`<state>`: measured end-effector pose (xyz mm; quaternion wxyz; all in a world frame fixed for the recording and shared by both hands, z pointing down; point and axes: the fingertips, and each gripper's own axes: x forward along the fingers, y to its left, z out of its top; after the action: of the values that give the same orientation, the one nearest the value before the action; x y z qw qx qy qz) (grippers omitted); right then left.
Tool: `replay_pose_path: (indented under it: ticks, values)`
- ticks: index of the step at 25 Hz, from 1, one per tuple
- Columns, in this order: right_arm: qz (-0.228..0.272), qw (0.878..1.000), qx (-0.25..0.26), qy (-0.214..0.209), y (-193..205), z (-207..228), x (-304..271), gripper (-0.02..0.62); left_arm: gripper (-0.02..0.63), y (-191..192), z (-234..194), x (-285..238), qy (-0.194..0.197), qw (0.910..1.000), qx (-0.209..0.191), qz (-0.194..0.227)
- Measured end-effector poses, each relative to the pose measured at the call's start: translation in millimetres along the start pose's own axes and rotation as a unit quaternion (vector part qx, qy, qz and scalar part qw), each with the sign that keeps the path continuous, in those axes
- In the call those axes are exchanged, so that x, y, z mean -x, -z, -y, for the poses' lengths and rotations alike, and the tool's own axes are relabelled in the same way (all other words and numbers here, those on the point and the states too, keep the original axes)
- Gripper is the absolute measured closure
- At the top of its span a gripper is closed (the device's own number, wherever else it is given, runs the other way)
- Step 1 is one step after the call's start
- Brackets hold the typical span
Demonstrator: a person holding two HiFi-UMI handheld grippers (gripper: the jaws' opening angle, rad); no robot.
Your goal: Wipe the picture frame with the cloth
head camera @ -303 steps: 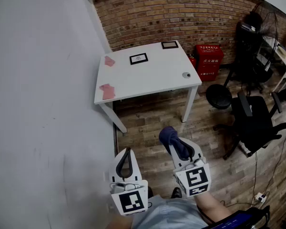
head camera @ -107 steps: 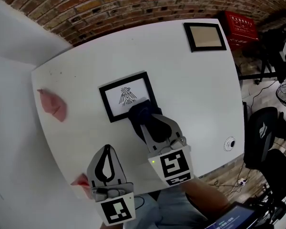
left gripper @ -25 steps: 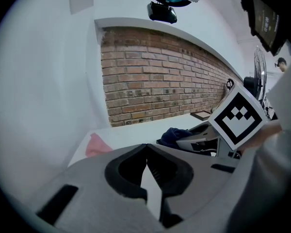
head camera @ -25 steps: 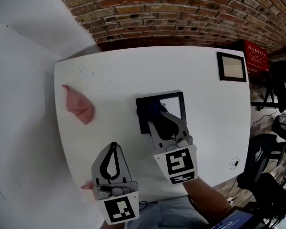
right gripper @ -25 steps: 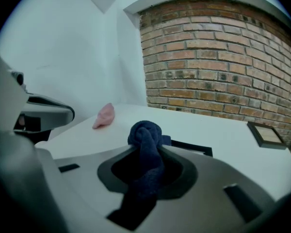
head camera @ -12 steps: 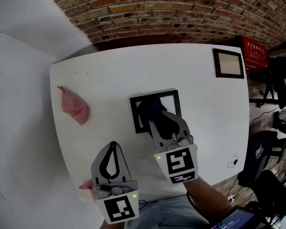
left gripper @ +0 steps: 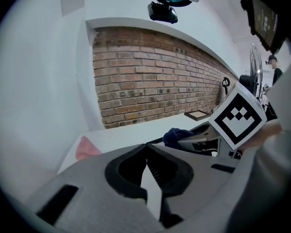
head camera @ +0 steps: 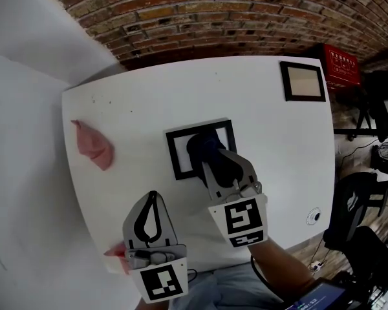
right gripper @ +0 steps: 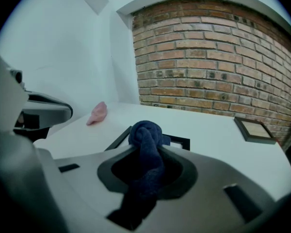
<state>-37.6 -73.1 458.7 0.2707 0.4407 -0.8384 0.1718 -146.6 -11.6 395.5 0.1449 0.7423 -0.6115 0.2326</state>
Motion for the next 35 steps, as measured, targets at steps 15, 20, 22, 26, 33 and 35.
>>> replay_pose_path:
  ticks: [15, 20, 22, 26, 33, 35]
  values:
    - [0.002, 1.0, -0.005, 0.019, 6, 26, 13, 0.512, 0.597, -7, 25, -10, 0.017, 0.9998, -0.014, 0.0]
    - [0.004, 1.0, -0.005, 0.022, 6, 33, 20, 0.512, 0.597, -14, 35, -12, 0.021, 0.9996, -0.018, 0.004]
    - [0.006, 1.0, -0.007, 0.025, 6, 38, 25, 0.512, 0.597, -17, 39, -12, 0.022, 0.9995, -0.021, 0.007]
    - [0.01, 0.999, -0.01, 0.035, 8, 50, 38, 0.512, 0.597, -23, 50, -8, 0.024, 0.9993, -0.025, 0.014]
    - [0.033, 0.997, -0.01, 0.063, 0, 79, 80, 0.512, 0.597, -44, 72, 9, 0.021, 0.9983, -0.03, 0.047]
    - [0.044, 0.997, -0.008, 0.068, -6, 84, 97, 0.512, 0.597, -55, 77, 18, 0.018, 0.9976, -0.031, 0.06]
